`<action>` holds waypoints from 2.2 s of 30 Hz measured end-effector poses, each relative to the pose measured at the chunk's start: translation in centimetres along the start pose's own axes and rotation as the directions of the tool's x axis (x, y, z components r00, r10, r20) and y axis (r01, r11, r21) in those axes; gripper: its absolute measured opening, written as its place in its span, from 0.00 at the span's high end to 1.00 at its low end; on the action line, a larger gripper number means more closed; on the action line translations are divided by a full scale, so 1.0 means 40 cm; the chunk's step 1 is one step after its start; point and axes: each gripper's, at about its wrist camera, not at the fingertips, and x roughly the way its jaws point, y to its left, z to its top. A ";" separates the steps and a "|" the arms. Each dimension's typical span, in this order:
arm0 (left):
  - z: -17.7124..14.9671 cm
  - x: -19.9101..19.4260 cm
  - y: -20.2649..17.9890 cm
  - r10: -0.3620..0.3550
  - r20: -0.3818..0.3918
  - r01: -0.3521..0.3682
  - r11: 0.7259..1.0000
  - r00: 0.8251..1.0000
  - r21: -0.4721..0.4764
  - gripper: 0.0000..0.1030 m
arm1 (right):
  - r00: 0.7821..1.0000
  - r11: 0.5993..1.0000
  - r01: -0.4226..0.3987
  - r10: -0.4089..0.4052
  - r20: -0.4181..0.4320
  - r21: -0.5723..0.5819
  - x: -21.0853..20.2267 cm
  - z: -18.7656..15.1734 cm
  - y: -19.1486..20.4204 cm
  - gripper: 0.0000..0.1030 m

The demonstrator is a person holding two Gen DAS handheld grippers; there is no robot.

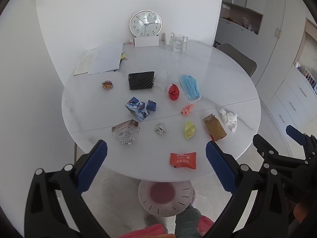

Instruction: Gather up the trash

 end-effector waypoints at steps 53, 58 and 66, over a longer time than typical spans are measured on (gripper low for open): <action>-0.015 0.003 -0.008 -0.007 -0.010 0.007 1.000 1.000 -0.004 0.08 | 1.000 1.000 0.003 -0.003 0.003 -0.001 -0.005 0.001 0.004 0.02; -0.018 0.006 -0.008 -0.008 -0.010 0.008 1.000 1.000 -0.005 0.08 | 1.000 1.000 0.003 -0.003 0.004 -0.002 -0.005 0.000 0.004 0.02; -0.017 0.006 -0.007 -0.009 -0.010 0.009 1.000 1.000 -0.003 0.08 | 1.000 1.000 0.003 -0.003 0.003 -0.001 -0.006 0.000 0.004 0.02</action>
